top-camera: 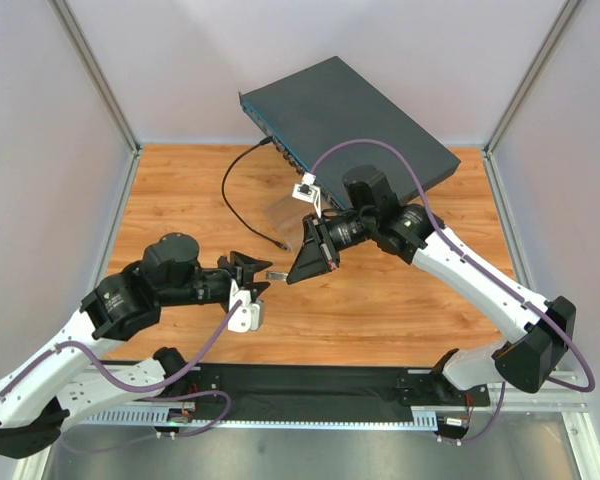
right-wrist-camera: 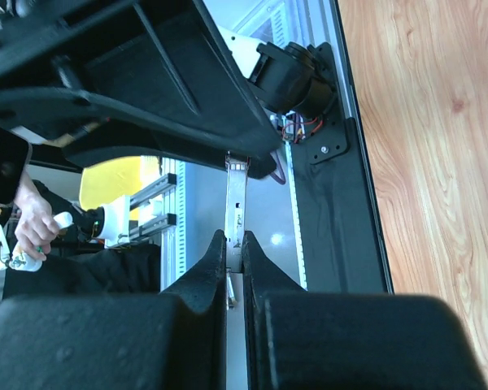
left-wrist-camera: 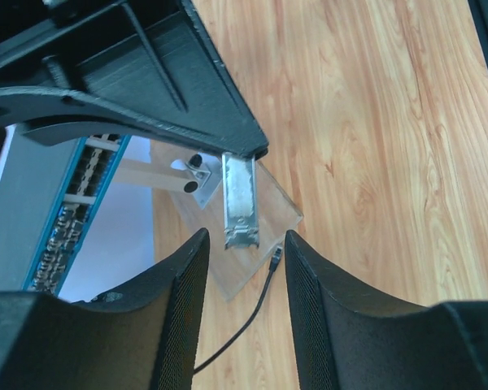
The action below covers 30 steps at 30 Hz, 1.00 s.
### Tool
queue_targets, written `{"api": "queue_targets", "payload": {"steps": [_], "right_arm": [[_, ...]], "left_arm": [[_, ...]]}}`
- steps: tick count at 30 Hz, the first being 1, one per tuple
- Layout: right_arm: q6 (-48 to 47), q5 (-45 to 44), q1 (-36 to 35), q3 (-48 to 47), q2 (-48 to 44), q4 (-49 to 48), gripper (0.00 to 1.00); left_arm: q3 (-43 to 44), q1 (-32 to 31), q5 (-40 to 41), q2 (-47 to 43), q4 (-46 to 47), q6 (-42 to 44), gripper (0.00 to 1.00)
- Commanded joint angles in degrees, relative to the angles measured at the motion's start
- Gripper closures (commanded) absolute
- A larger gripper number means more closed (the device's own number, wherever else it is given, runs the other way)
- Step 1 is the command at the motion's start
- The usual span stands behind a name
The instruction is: Insert the plug into the switch port
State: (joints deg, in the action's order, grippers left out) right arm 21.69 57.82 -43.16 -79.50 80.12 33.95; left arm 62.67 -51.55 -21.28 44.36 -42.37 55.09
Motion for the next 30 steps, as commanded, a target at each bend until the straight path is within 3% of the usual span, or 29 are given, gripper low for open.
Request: {"api": "queue_targets", "payload": {"steps": [1,10,18,26,29,30], "right_arm": [[2.7,1.7,0.3,0.2,-0.1,-3.5,1.0],[2.1,1.2,0.9,0.4,0.1,-2.7,0.99],[1.4,0.9,1.1,0.3,0.4,-1.9,1.0],[0.4,0.4,1.1,0.3,0.8,-1.1,1.0],[0.3,0.4,1.1,0.2,0.8,-1.0,0.99],[0.3,0.2,1.1,0.1,0.7,-0.9,1.0]], "left_arm": [[2.5,-1.5,2.6,1.0,0.4,2.0,0.51],[3.2,-2.0,4.2,2.4,2.0,-0.2,0.69],[3.1,-2.5,4.9,2.7,2.6,-1.0,0.58],[3.1,-3.1,4.8,3.1,3.3,-1.6,0.58],[2.9,-3.1,4.8,3.2,3.4,-1.7,0.69],[2.9,-3.2,4.9,3.0,3.4,-1.8,0.77]]}}
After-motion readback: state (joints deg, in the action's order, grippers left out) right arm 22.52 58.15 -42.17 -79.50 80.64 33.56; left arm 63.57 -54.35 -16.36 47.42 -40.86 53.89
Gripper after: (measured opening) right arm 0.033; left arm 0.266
